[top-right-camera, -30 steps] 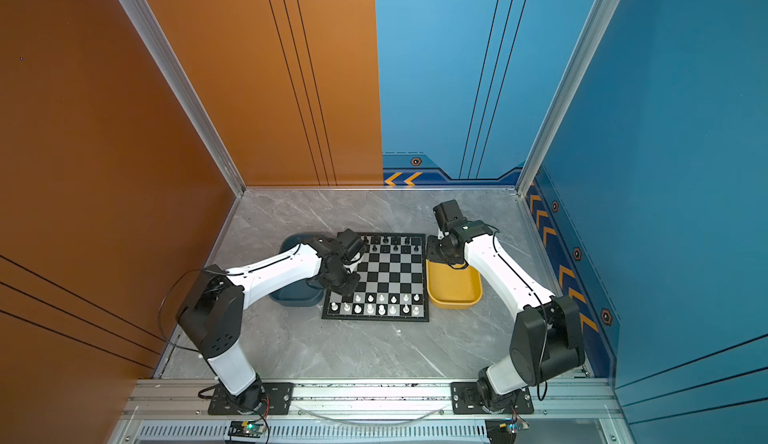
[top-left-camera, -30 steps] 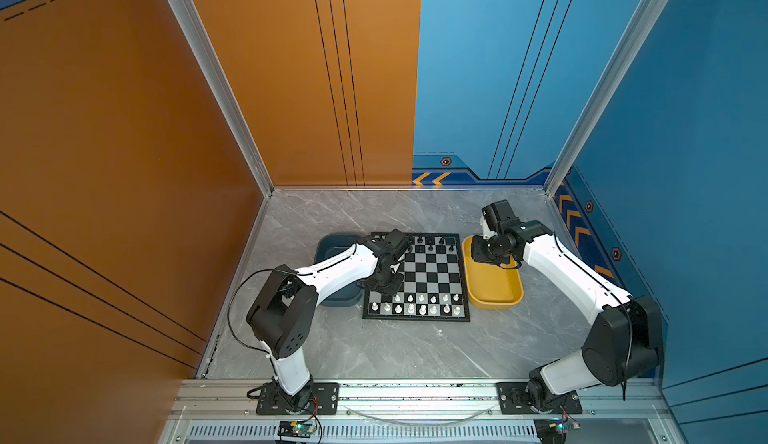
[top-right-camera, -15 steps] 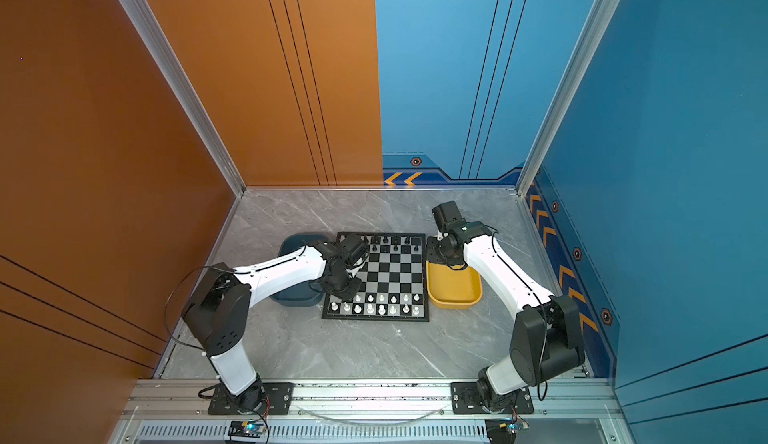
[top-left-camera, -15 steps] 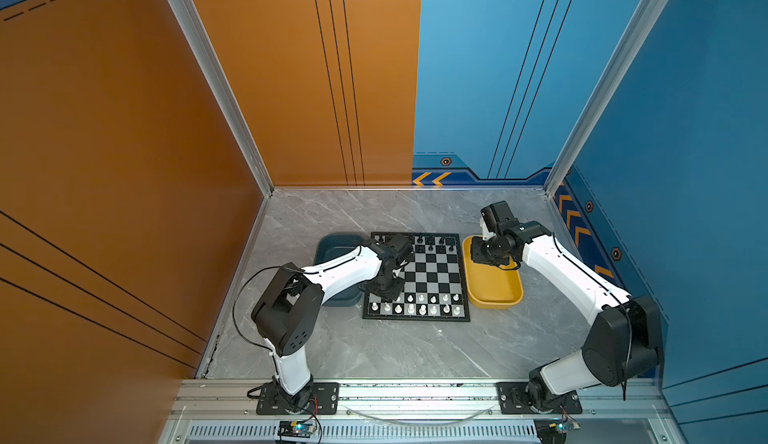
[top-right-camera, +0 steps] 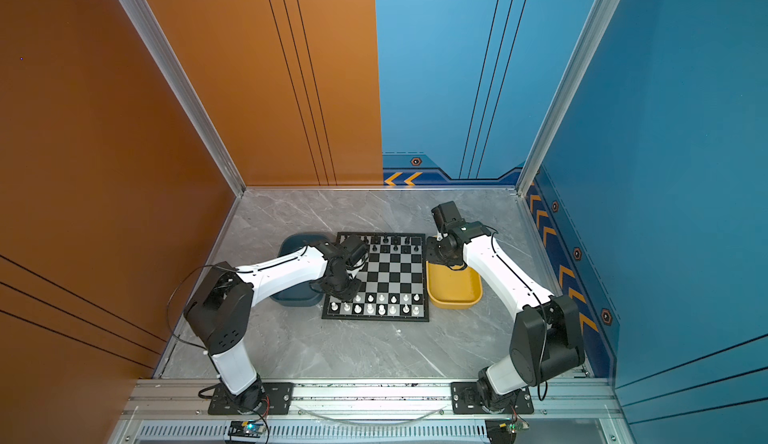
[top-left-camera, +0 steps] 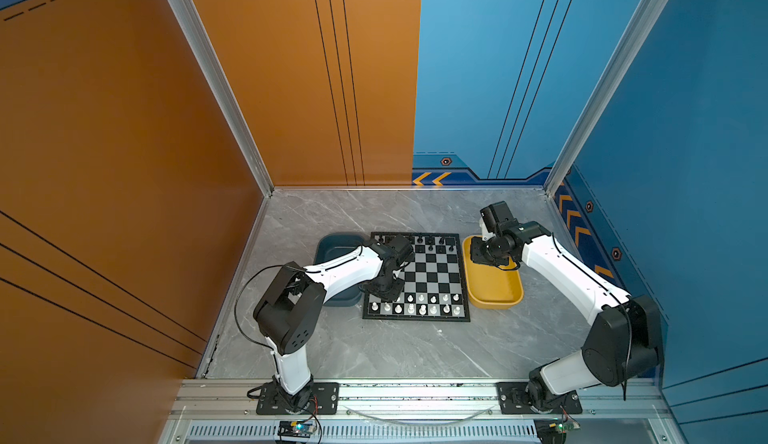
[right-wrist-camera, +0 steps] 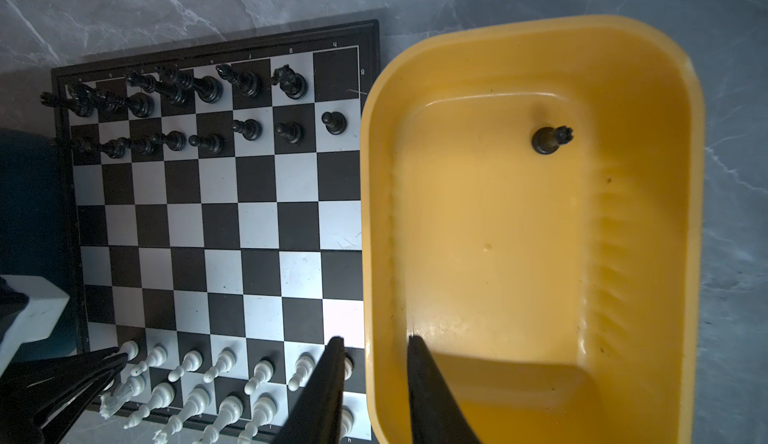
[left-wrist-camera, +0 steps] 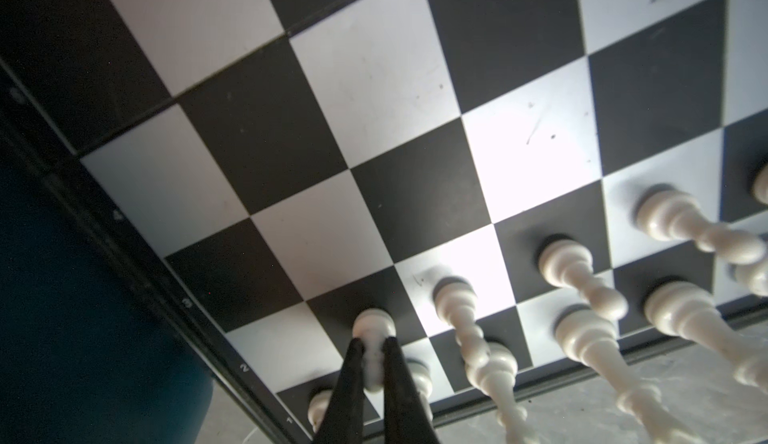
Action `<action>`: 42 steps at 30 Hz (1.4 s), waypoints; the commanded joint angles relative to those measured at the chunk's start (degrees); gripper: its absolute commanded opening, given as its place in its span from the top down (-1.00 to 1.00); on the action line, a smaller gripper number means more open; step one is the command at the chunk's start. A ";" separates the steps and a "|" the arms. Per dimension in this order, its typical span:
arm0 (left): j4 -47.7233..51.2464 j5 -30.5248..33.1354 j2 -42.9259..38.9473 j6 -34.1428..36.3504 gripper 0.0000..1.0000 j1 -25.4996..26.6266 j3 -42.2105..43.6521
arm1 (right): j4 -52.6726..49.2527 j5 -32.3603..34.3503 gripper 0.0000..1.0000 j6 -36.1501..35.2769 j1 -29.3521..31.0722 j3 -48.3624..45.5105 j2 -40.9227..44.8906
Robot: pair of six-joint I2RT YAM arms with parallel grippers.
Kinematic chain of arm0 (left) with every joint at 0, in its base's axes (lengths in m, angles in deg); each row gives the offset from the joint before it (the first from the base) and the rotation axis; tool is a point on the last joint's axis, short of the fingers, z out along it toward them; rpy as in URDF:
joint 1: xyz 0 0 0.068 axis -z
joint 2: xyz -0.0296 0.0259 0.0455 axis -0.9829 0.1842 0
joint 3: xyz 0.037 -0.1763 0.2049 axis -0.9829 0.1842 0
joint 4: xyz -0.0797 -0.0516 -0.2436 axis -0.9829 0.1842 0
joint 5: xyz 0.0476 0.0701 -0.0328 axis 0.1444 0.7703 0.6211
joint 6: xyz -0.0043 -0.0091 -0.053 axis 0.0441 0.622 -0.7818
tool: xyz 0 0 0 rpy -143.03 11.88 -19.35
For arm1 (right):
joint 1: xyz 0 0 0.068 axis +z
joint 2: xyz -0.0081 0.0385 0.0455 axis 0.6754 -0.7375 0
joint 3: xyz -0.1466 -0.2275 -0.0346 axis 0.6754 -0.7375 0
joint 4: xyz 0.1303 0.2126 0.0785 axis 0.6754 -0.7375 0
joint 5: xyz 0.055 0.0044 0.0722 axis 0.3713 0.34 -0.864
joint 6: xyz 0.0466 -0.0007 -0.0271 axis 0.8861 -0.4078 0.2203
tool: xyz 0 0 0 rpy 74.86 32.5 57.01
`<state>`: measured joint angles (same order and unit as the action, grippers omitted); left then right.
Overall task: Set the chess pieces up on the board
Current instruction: 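Carry the white pawn to the end of the white second row and lower it, then open and raise the left gripper while the right lowers toward the yellow tray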
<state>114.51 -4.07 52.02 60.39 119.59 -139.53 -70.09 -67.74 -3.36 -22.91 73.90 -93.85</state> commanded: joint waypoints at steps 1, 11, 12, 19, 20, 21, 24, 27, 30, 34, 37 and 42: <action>1.46 0.78 1.13 -0.59 0.67 0.58 0.45 | 0.72 1.50 0.42 0.63 0.38 -0.58 0.54; 1.47 1.28 -0.12 -0.62 0.51 0.75 0.09 | 0.68 1.58 0.42 0.54 0.38 -0.48 1.13; 1.52 1.39 -0.48 -0.62 0.49 0.74 -0.14 | 0.64 1.66 0.42 0.46 0.38 -0.43 1.24; 3.91 3.35 -2.70 0.24 0.41 0.53 -3.70 | -0.82 2.81 0.40 -0.66 -0.18 0.82 1.61; 4.29 3.81 -3.11 0.47 0.40 0.49 -4.24 | -1.07 2.99 0.40 -0.97 -0.44 1.06 1.60; 4.81 4.23 -3.62 0.68 0.40 0.25 -4.94 | -1.56 3.15 0.39 -1.40 -0.79 1.23 1.53; 5.42 4.98 -5.31 1.31 0.39 -0.77 -6.33 | -2.51 3.57 0.37 -2.73 -2.50 1.99 1.34; 5.23 6.11 -7.21 1.48 0.39 -2.24 -7.63 | -3.10 3.75 0.36 -3.99 -4.91 2.36 0.74; 2.77 9.92 -9.78 1.98 0.40 -3.00 -7.67 | -3.50 5.06 0.36 -5.07 -6.80 2.47 -0.69; -4.41 10.33 -14.62 2.27 0.40 -4.38 -4.97 | -3.43 5.78 0.37 -6.28 -8.96 2.51 -4.26; -11.63 9.57 -19.53 2.21 0.38 -5.45 -1.15 | -3.40 7.08 0.35 -6.89 -10.12 3.49 -7.65; -21.17 7.34 -26.96 1.60 0.28 -8.31 5.37 | -3.30 9.13 0.23 -7.87 -11.47 6.03 -13.26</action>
<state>100.70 4.01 27.68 61.51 112.68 -136.73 -71.73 -61.29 -9.67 -33.62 77.37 -105.10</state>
